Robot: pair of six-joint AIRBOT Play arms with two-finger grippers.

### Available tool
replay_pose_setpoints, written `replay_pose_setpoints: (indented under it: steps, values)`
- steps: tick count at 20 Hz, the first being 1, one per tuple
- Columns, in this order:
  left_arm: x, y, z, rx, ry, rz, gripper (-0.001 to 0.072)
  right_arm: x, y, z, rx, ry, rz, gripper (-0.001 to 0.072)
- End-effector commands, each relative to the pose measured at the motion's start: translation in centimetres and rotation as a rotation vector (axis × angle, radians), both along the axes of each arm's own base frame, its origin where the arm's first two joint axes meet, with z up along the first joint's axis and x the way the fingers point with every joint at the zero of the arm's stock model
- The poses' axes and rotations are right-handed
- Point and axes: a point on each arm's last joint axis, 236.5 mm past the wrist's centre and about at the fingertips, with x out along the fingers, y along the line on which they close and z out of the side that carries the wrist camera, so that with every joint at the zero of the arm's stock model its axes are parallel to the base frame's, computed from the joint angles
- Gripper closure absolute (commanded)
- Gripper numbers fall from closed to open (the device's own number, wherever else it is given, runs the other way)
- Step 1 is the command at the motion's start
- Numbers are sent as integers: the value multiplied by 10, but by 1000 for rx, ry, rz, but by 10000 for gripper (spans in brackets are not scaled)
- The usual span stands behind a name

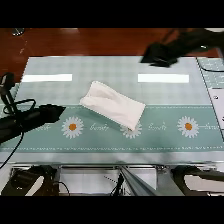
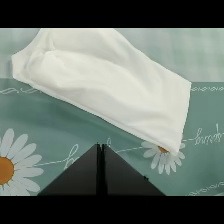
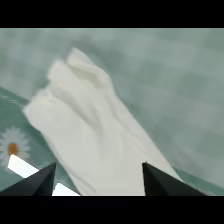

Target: Fold the shirts.

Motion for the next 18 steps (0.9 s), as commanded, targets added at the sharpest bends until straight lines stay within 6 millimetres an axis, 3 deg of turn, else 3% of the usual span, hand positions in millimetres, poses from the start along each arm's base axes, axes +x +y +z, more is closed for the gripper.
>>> replay_pose_setpoints:
  steps: [1,3,4,7,9,11,18]
  values:
    - [14,0,-16,16,34,8,677,-61,-104,-43,-184,29,-297,88]
    - [19,-1,-31,25,83,9,677,-95,-96,-103,-60,61,-484,89]
    - [20,-3,-38,30,105,5,677,-108,-79,-132,65,89,-576,89]
    - [22,-11,-54,40,149,-18,677,-133,-29,-186,261,190,-626,91]
    - [24,-20,-60,44,154,-36,677,-142,-6,-207,231,267,-525,91]
    - [23,-29,-65,49,166,-61,677,-139,8,-218,224,330,-467,91]
    - [20,-42,-64,47,152,-96,677,-117,55,-238,285,479,-303,99]
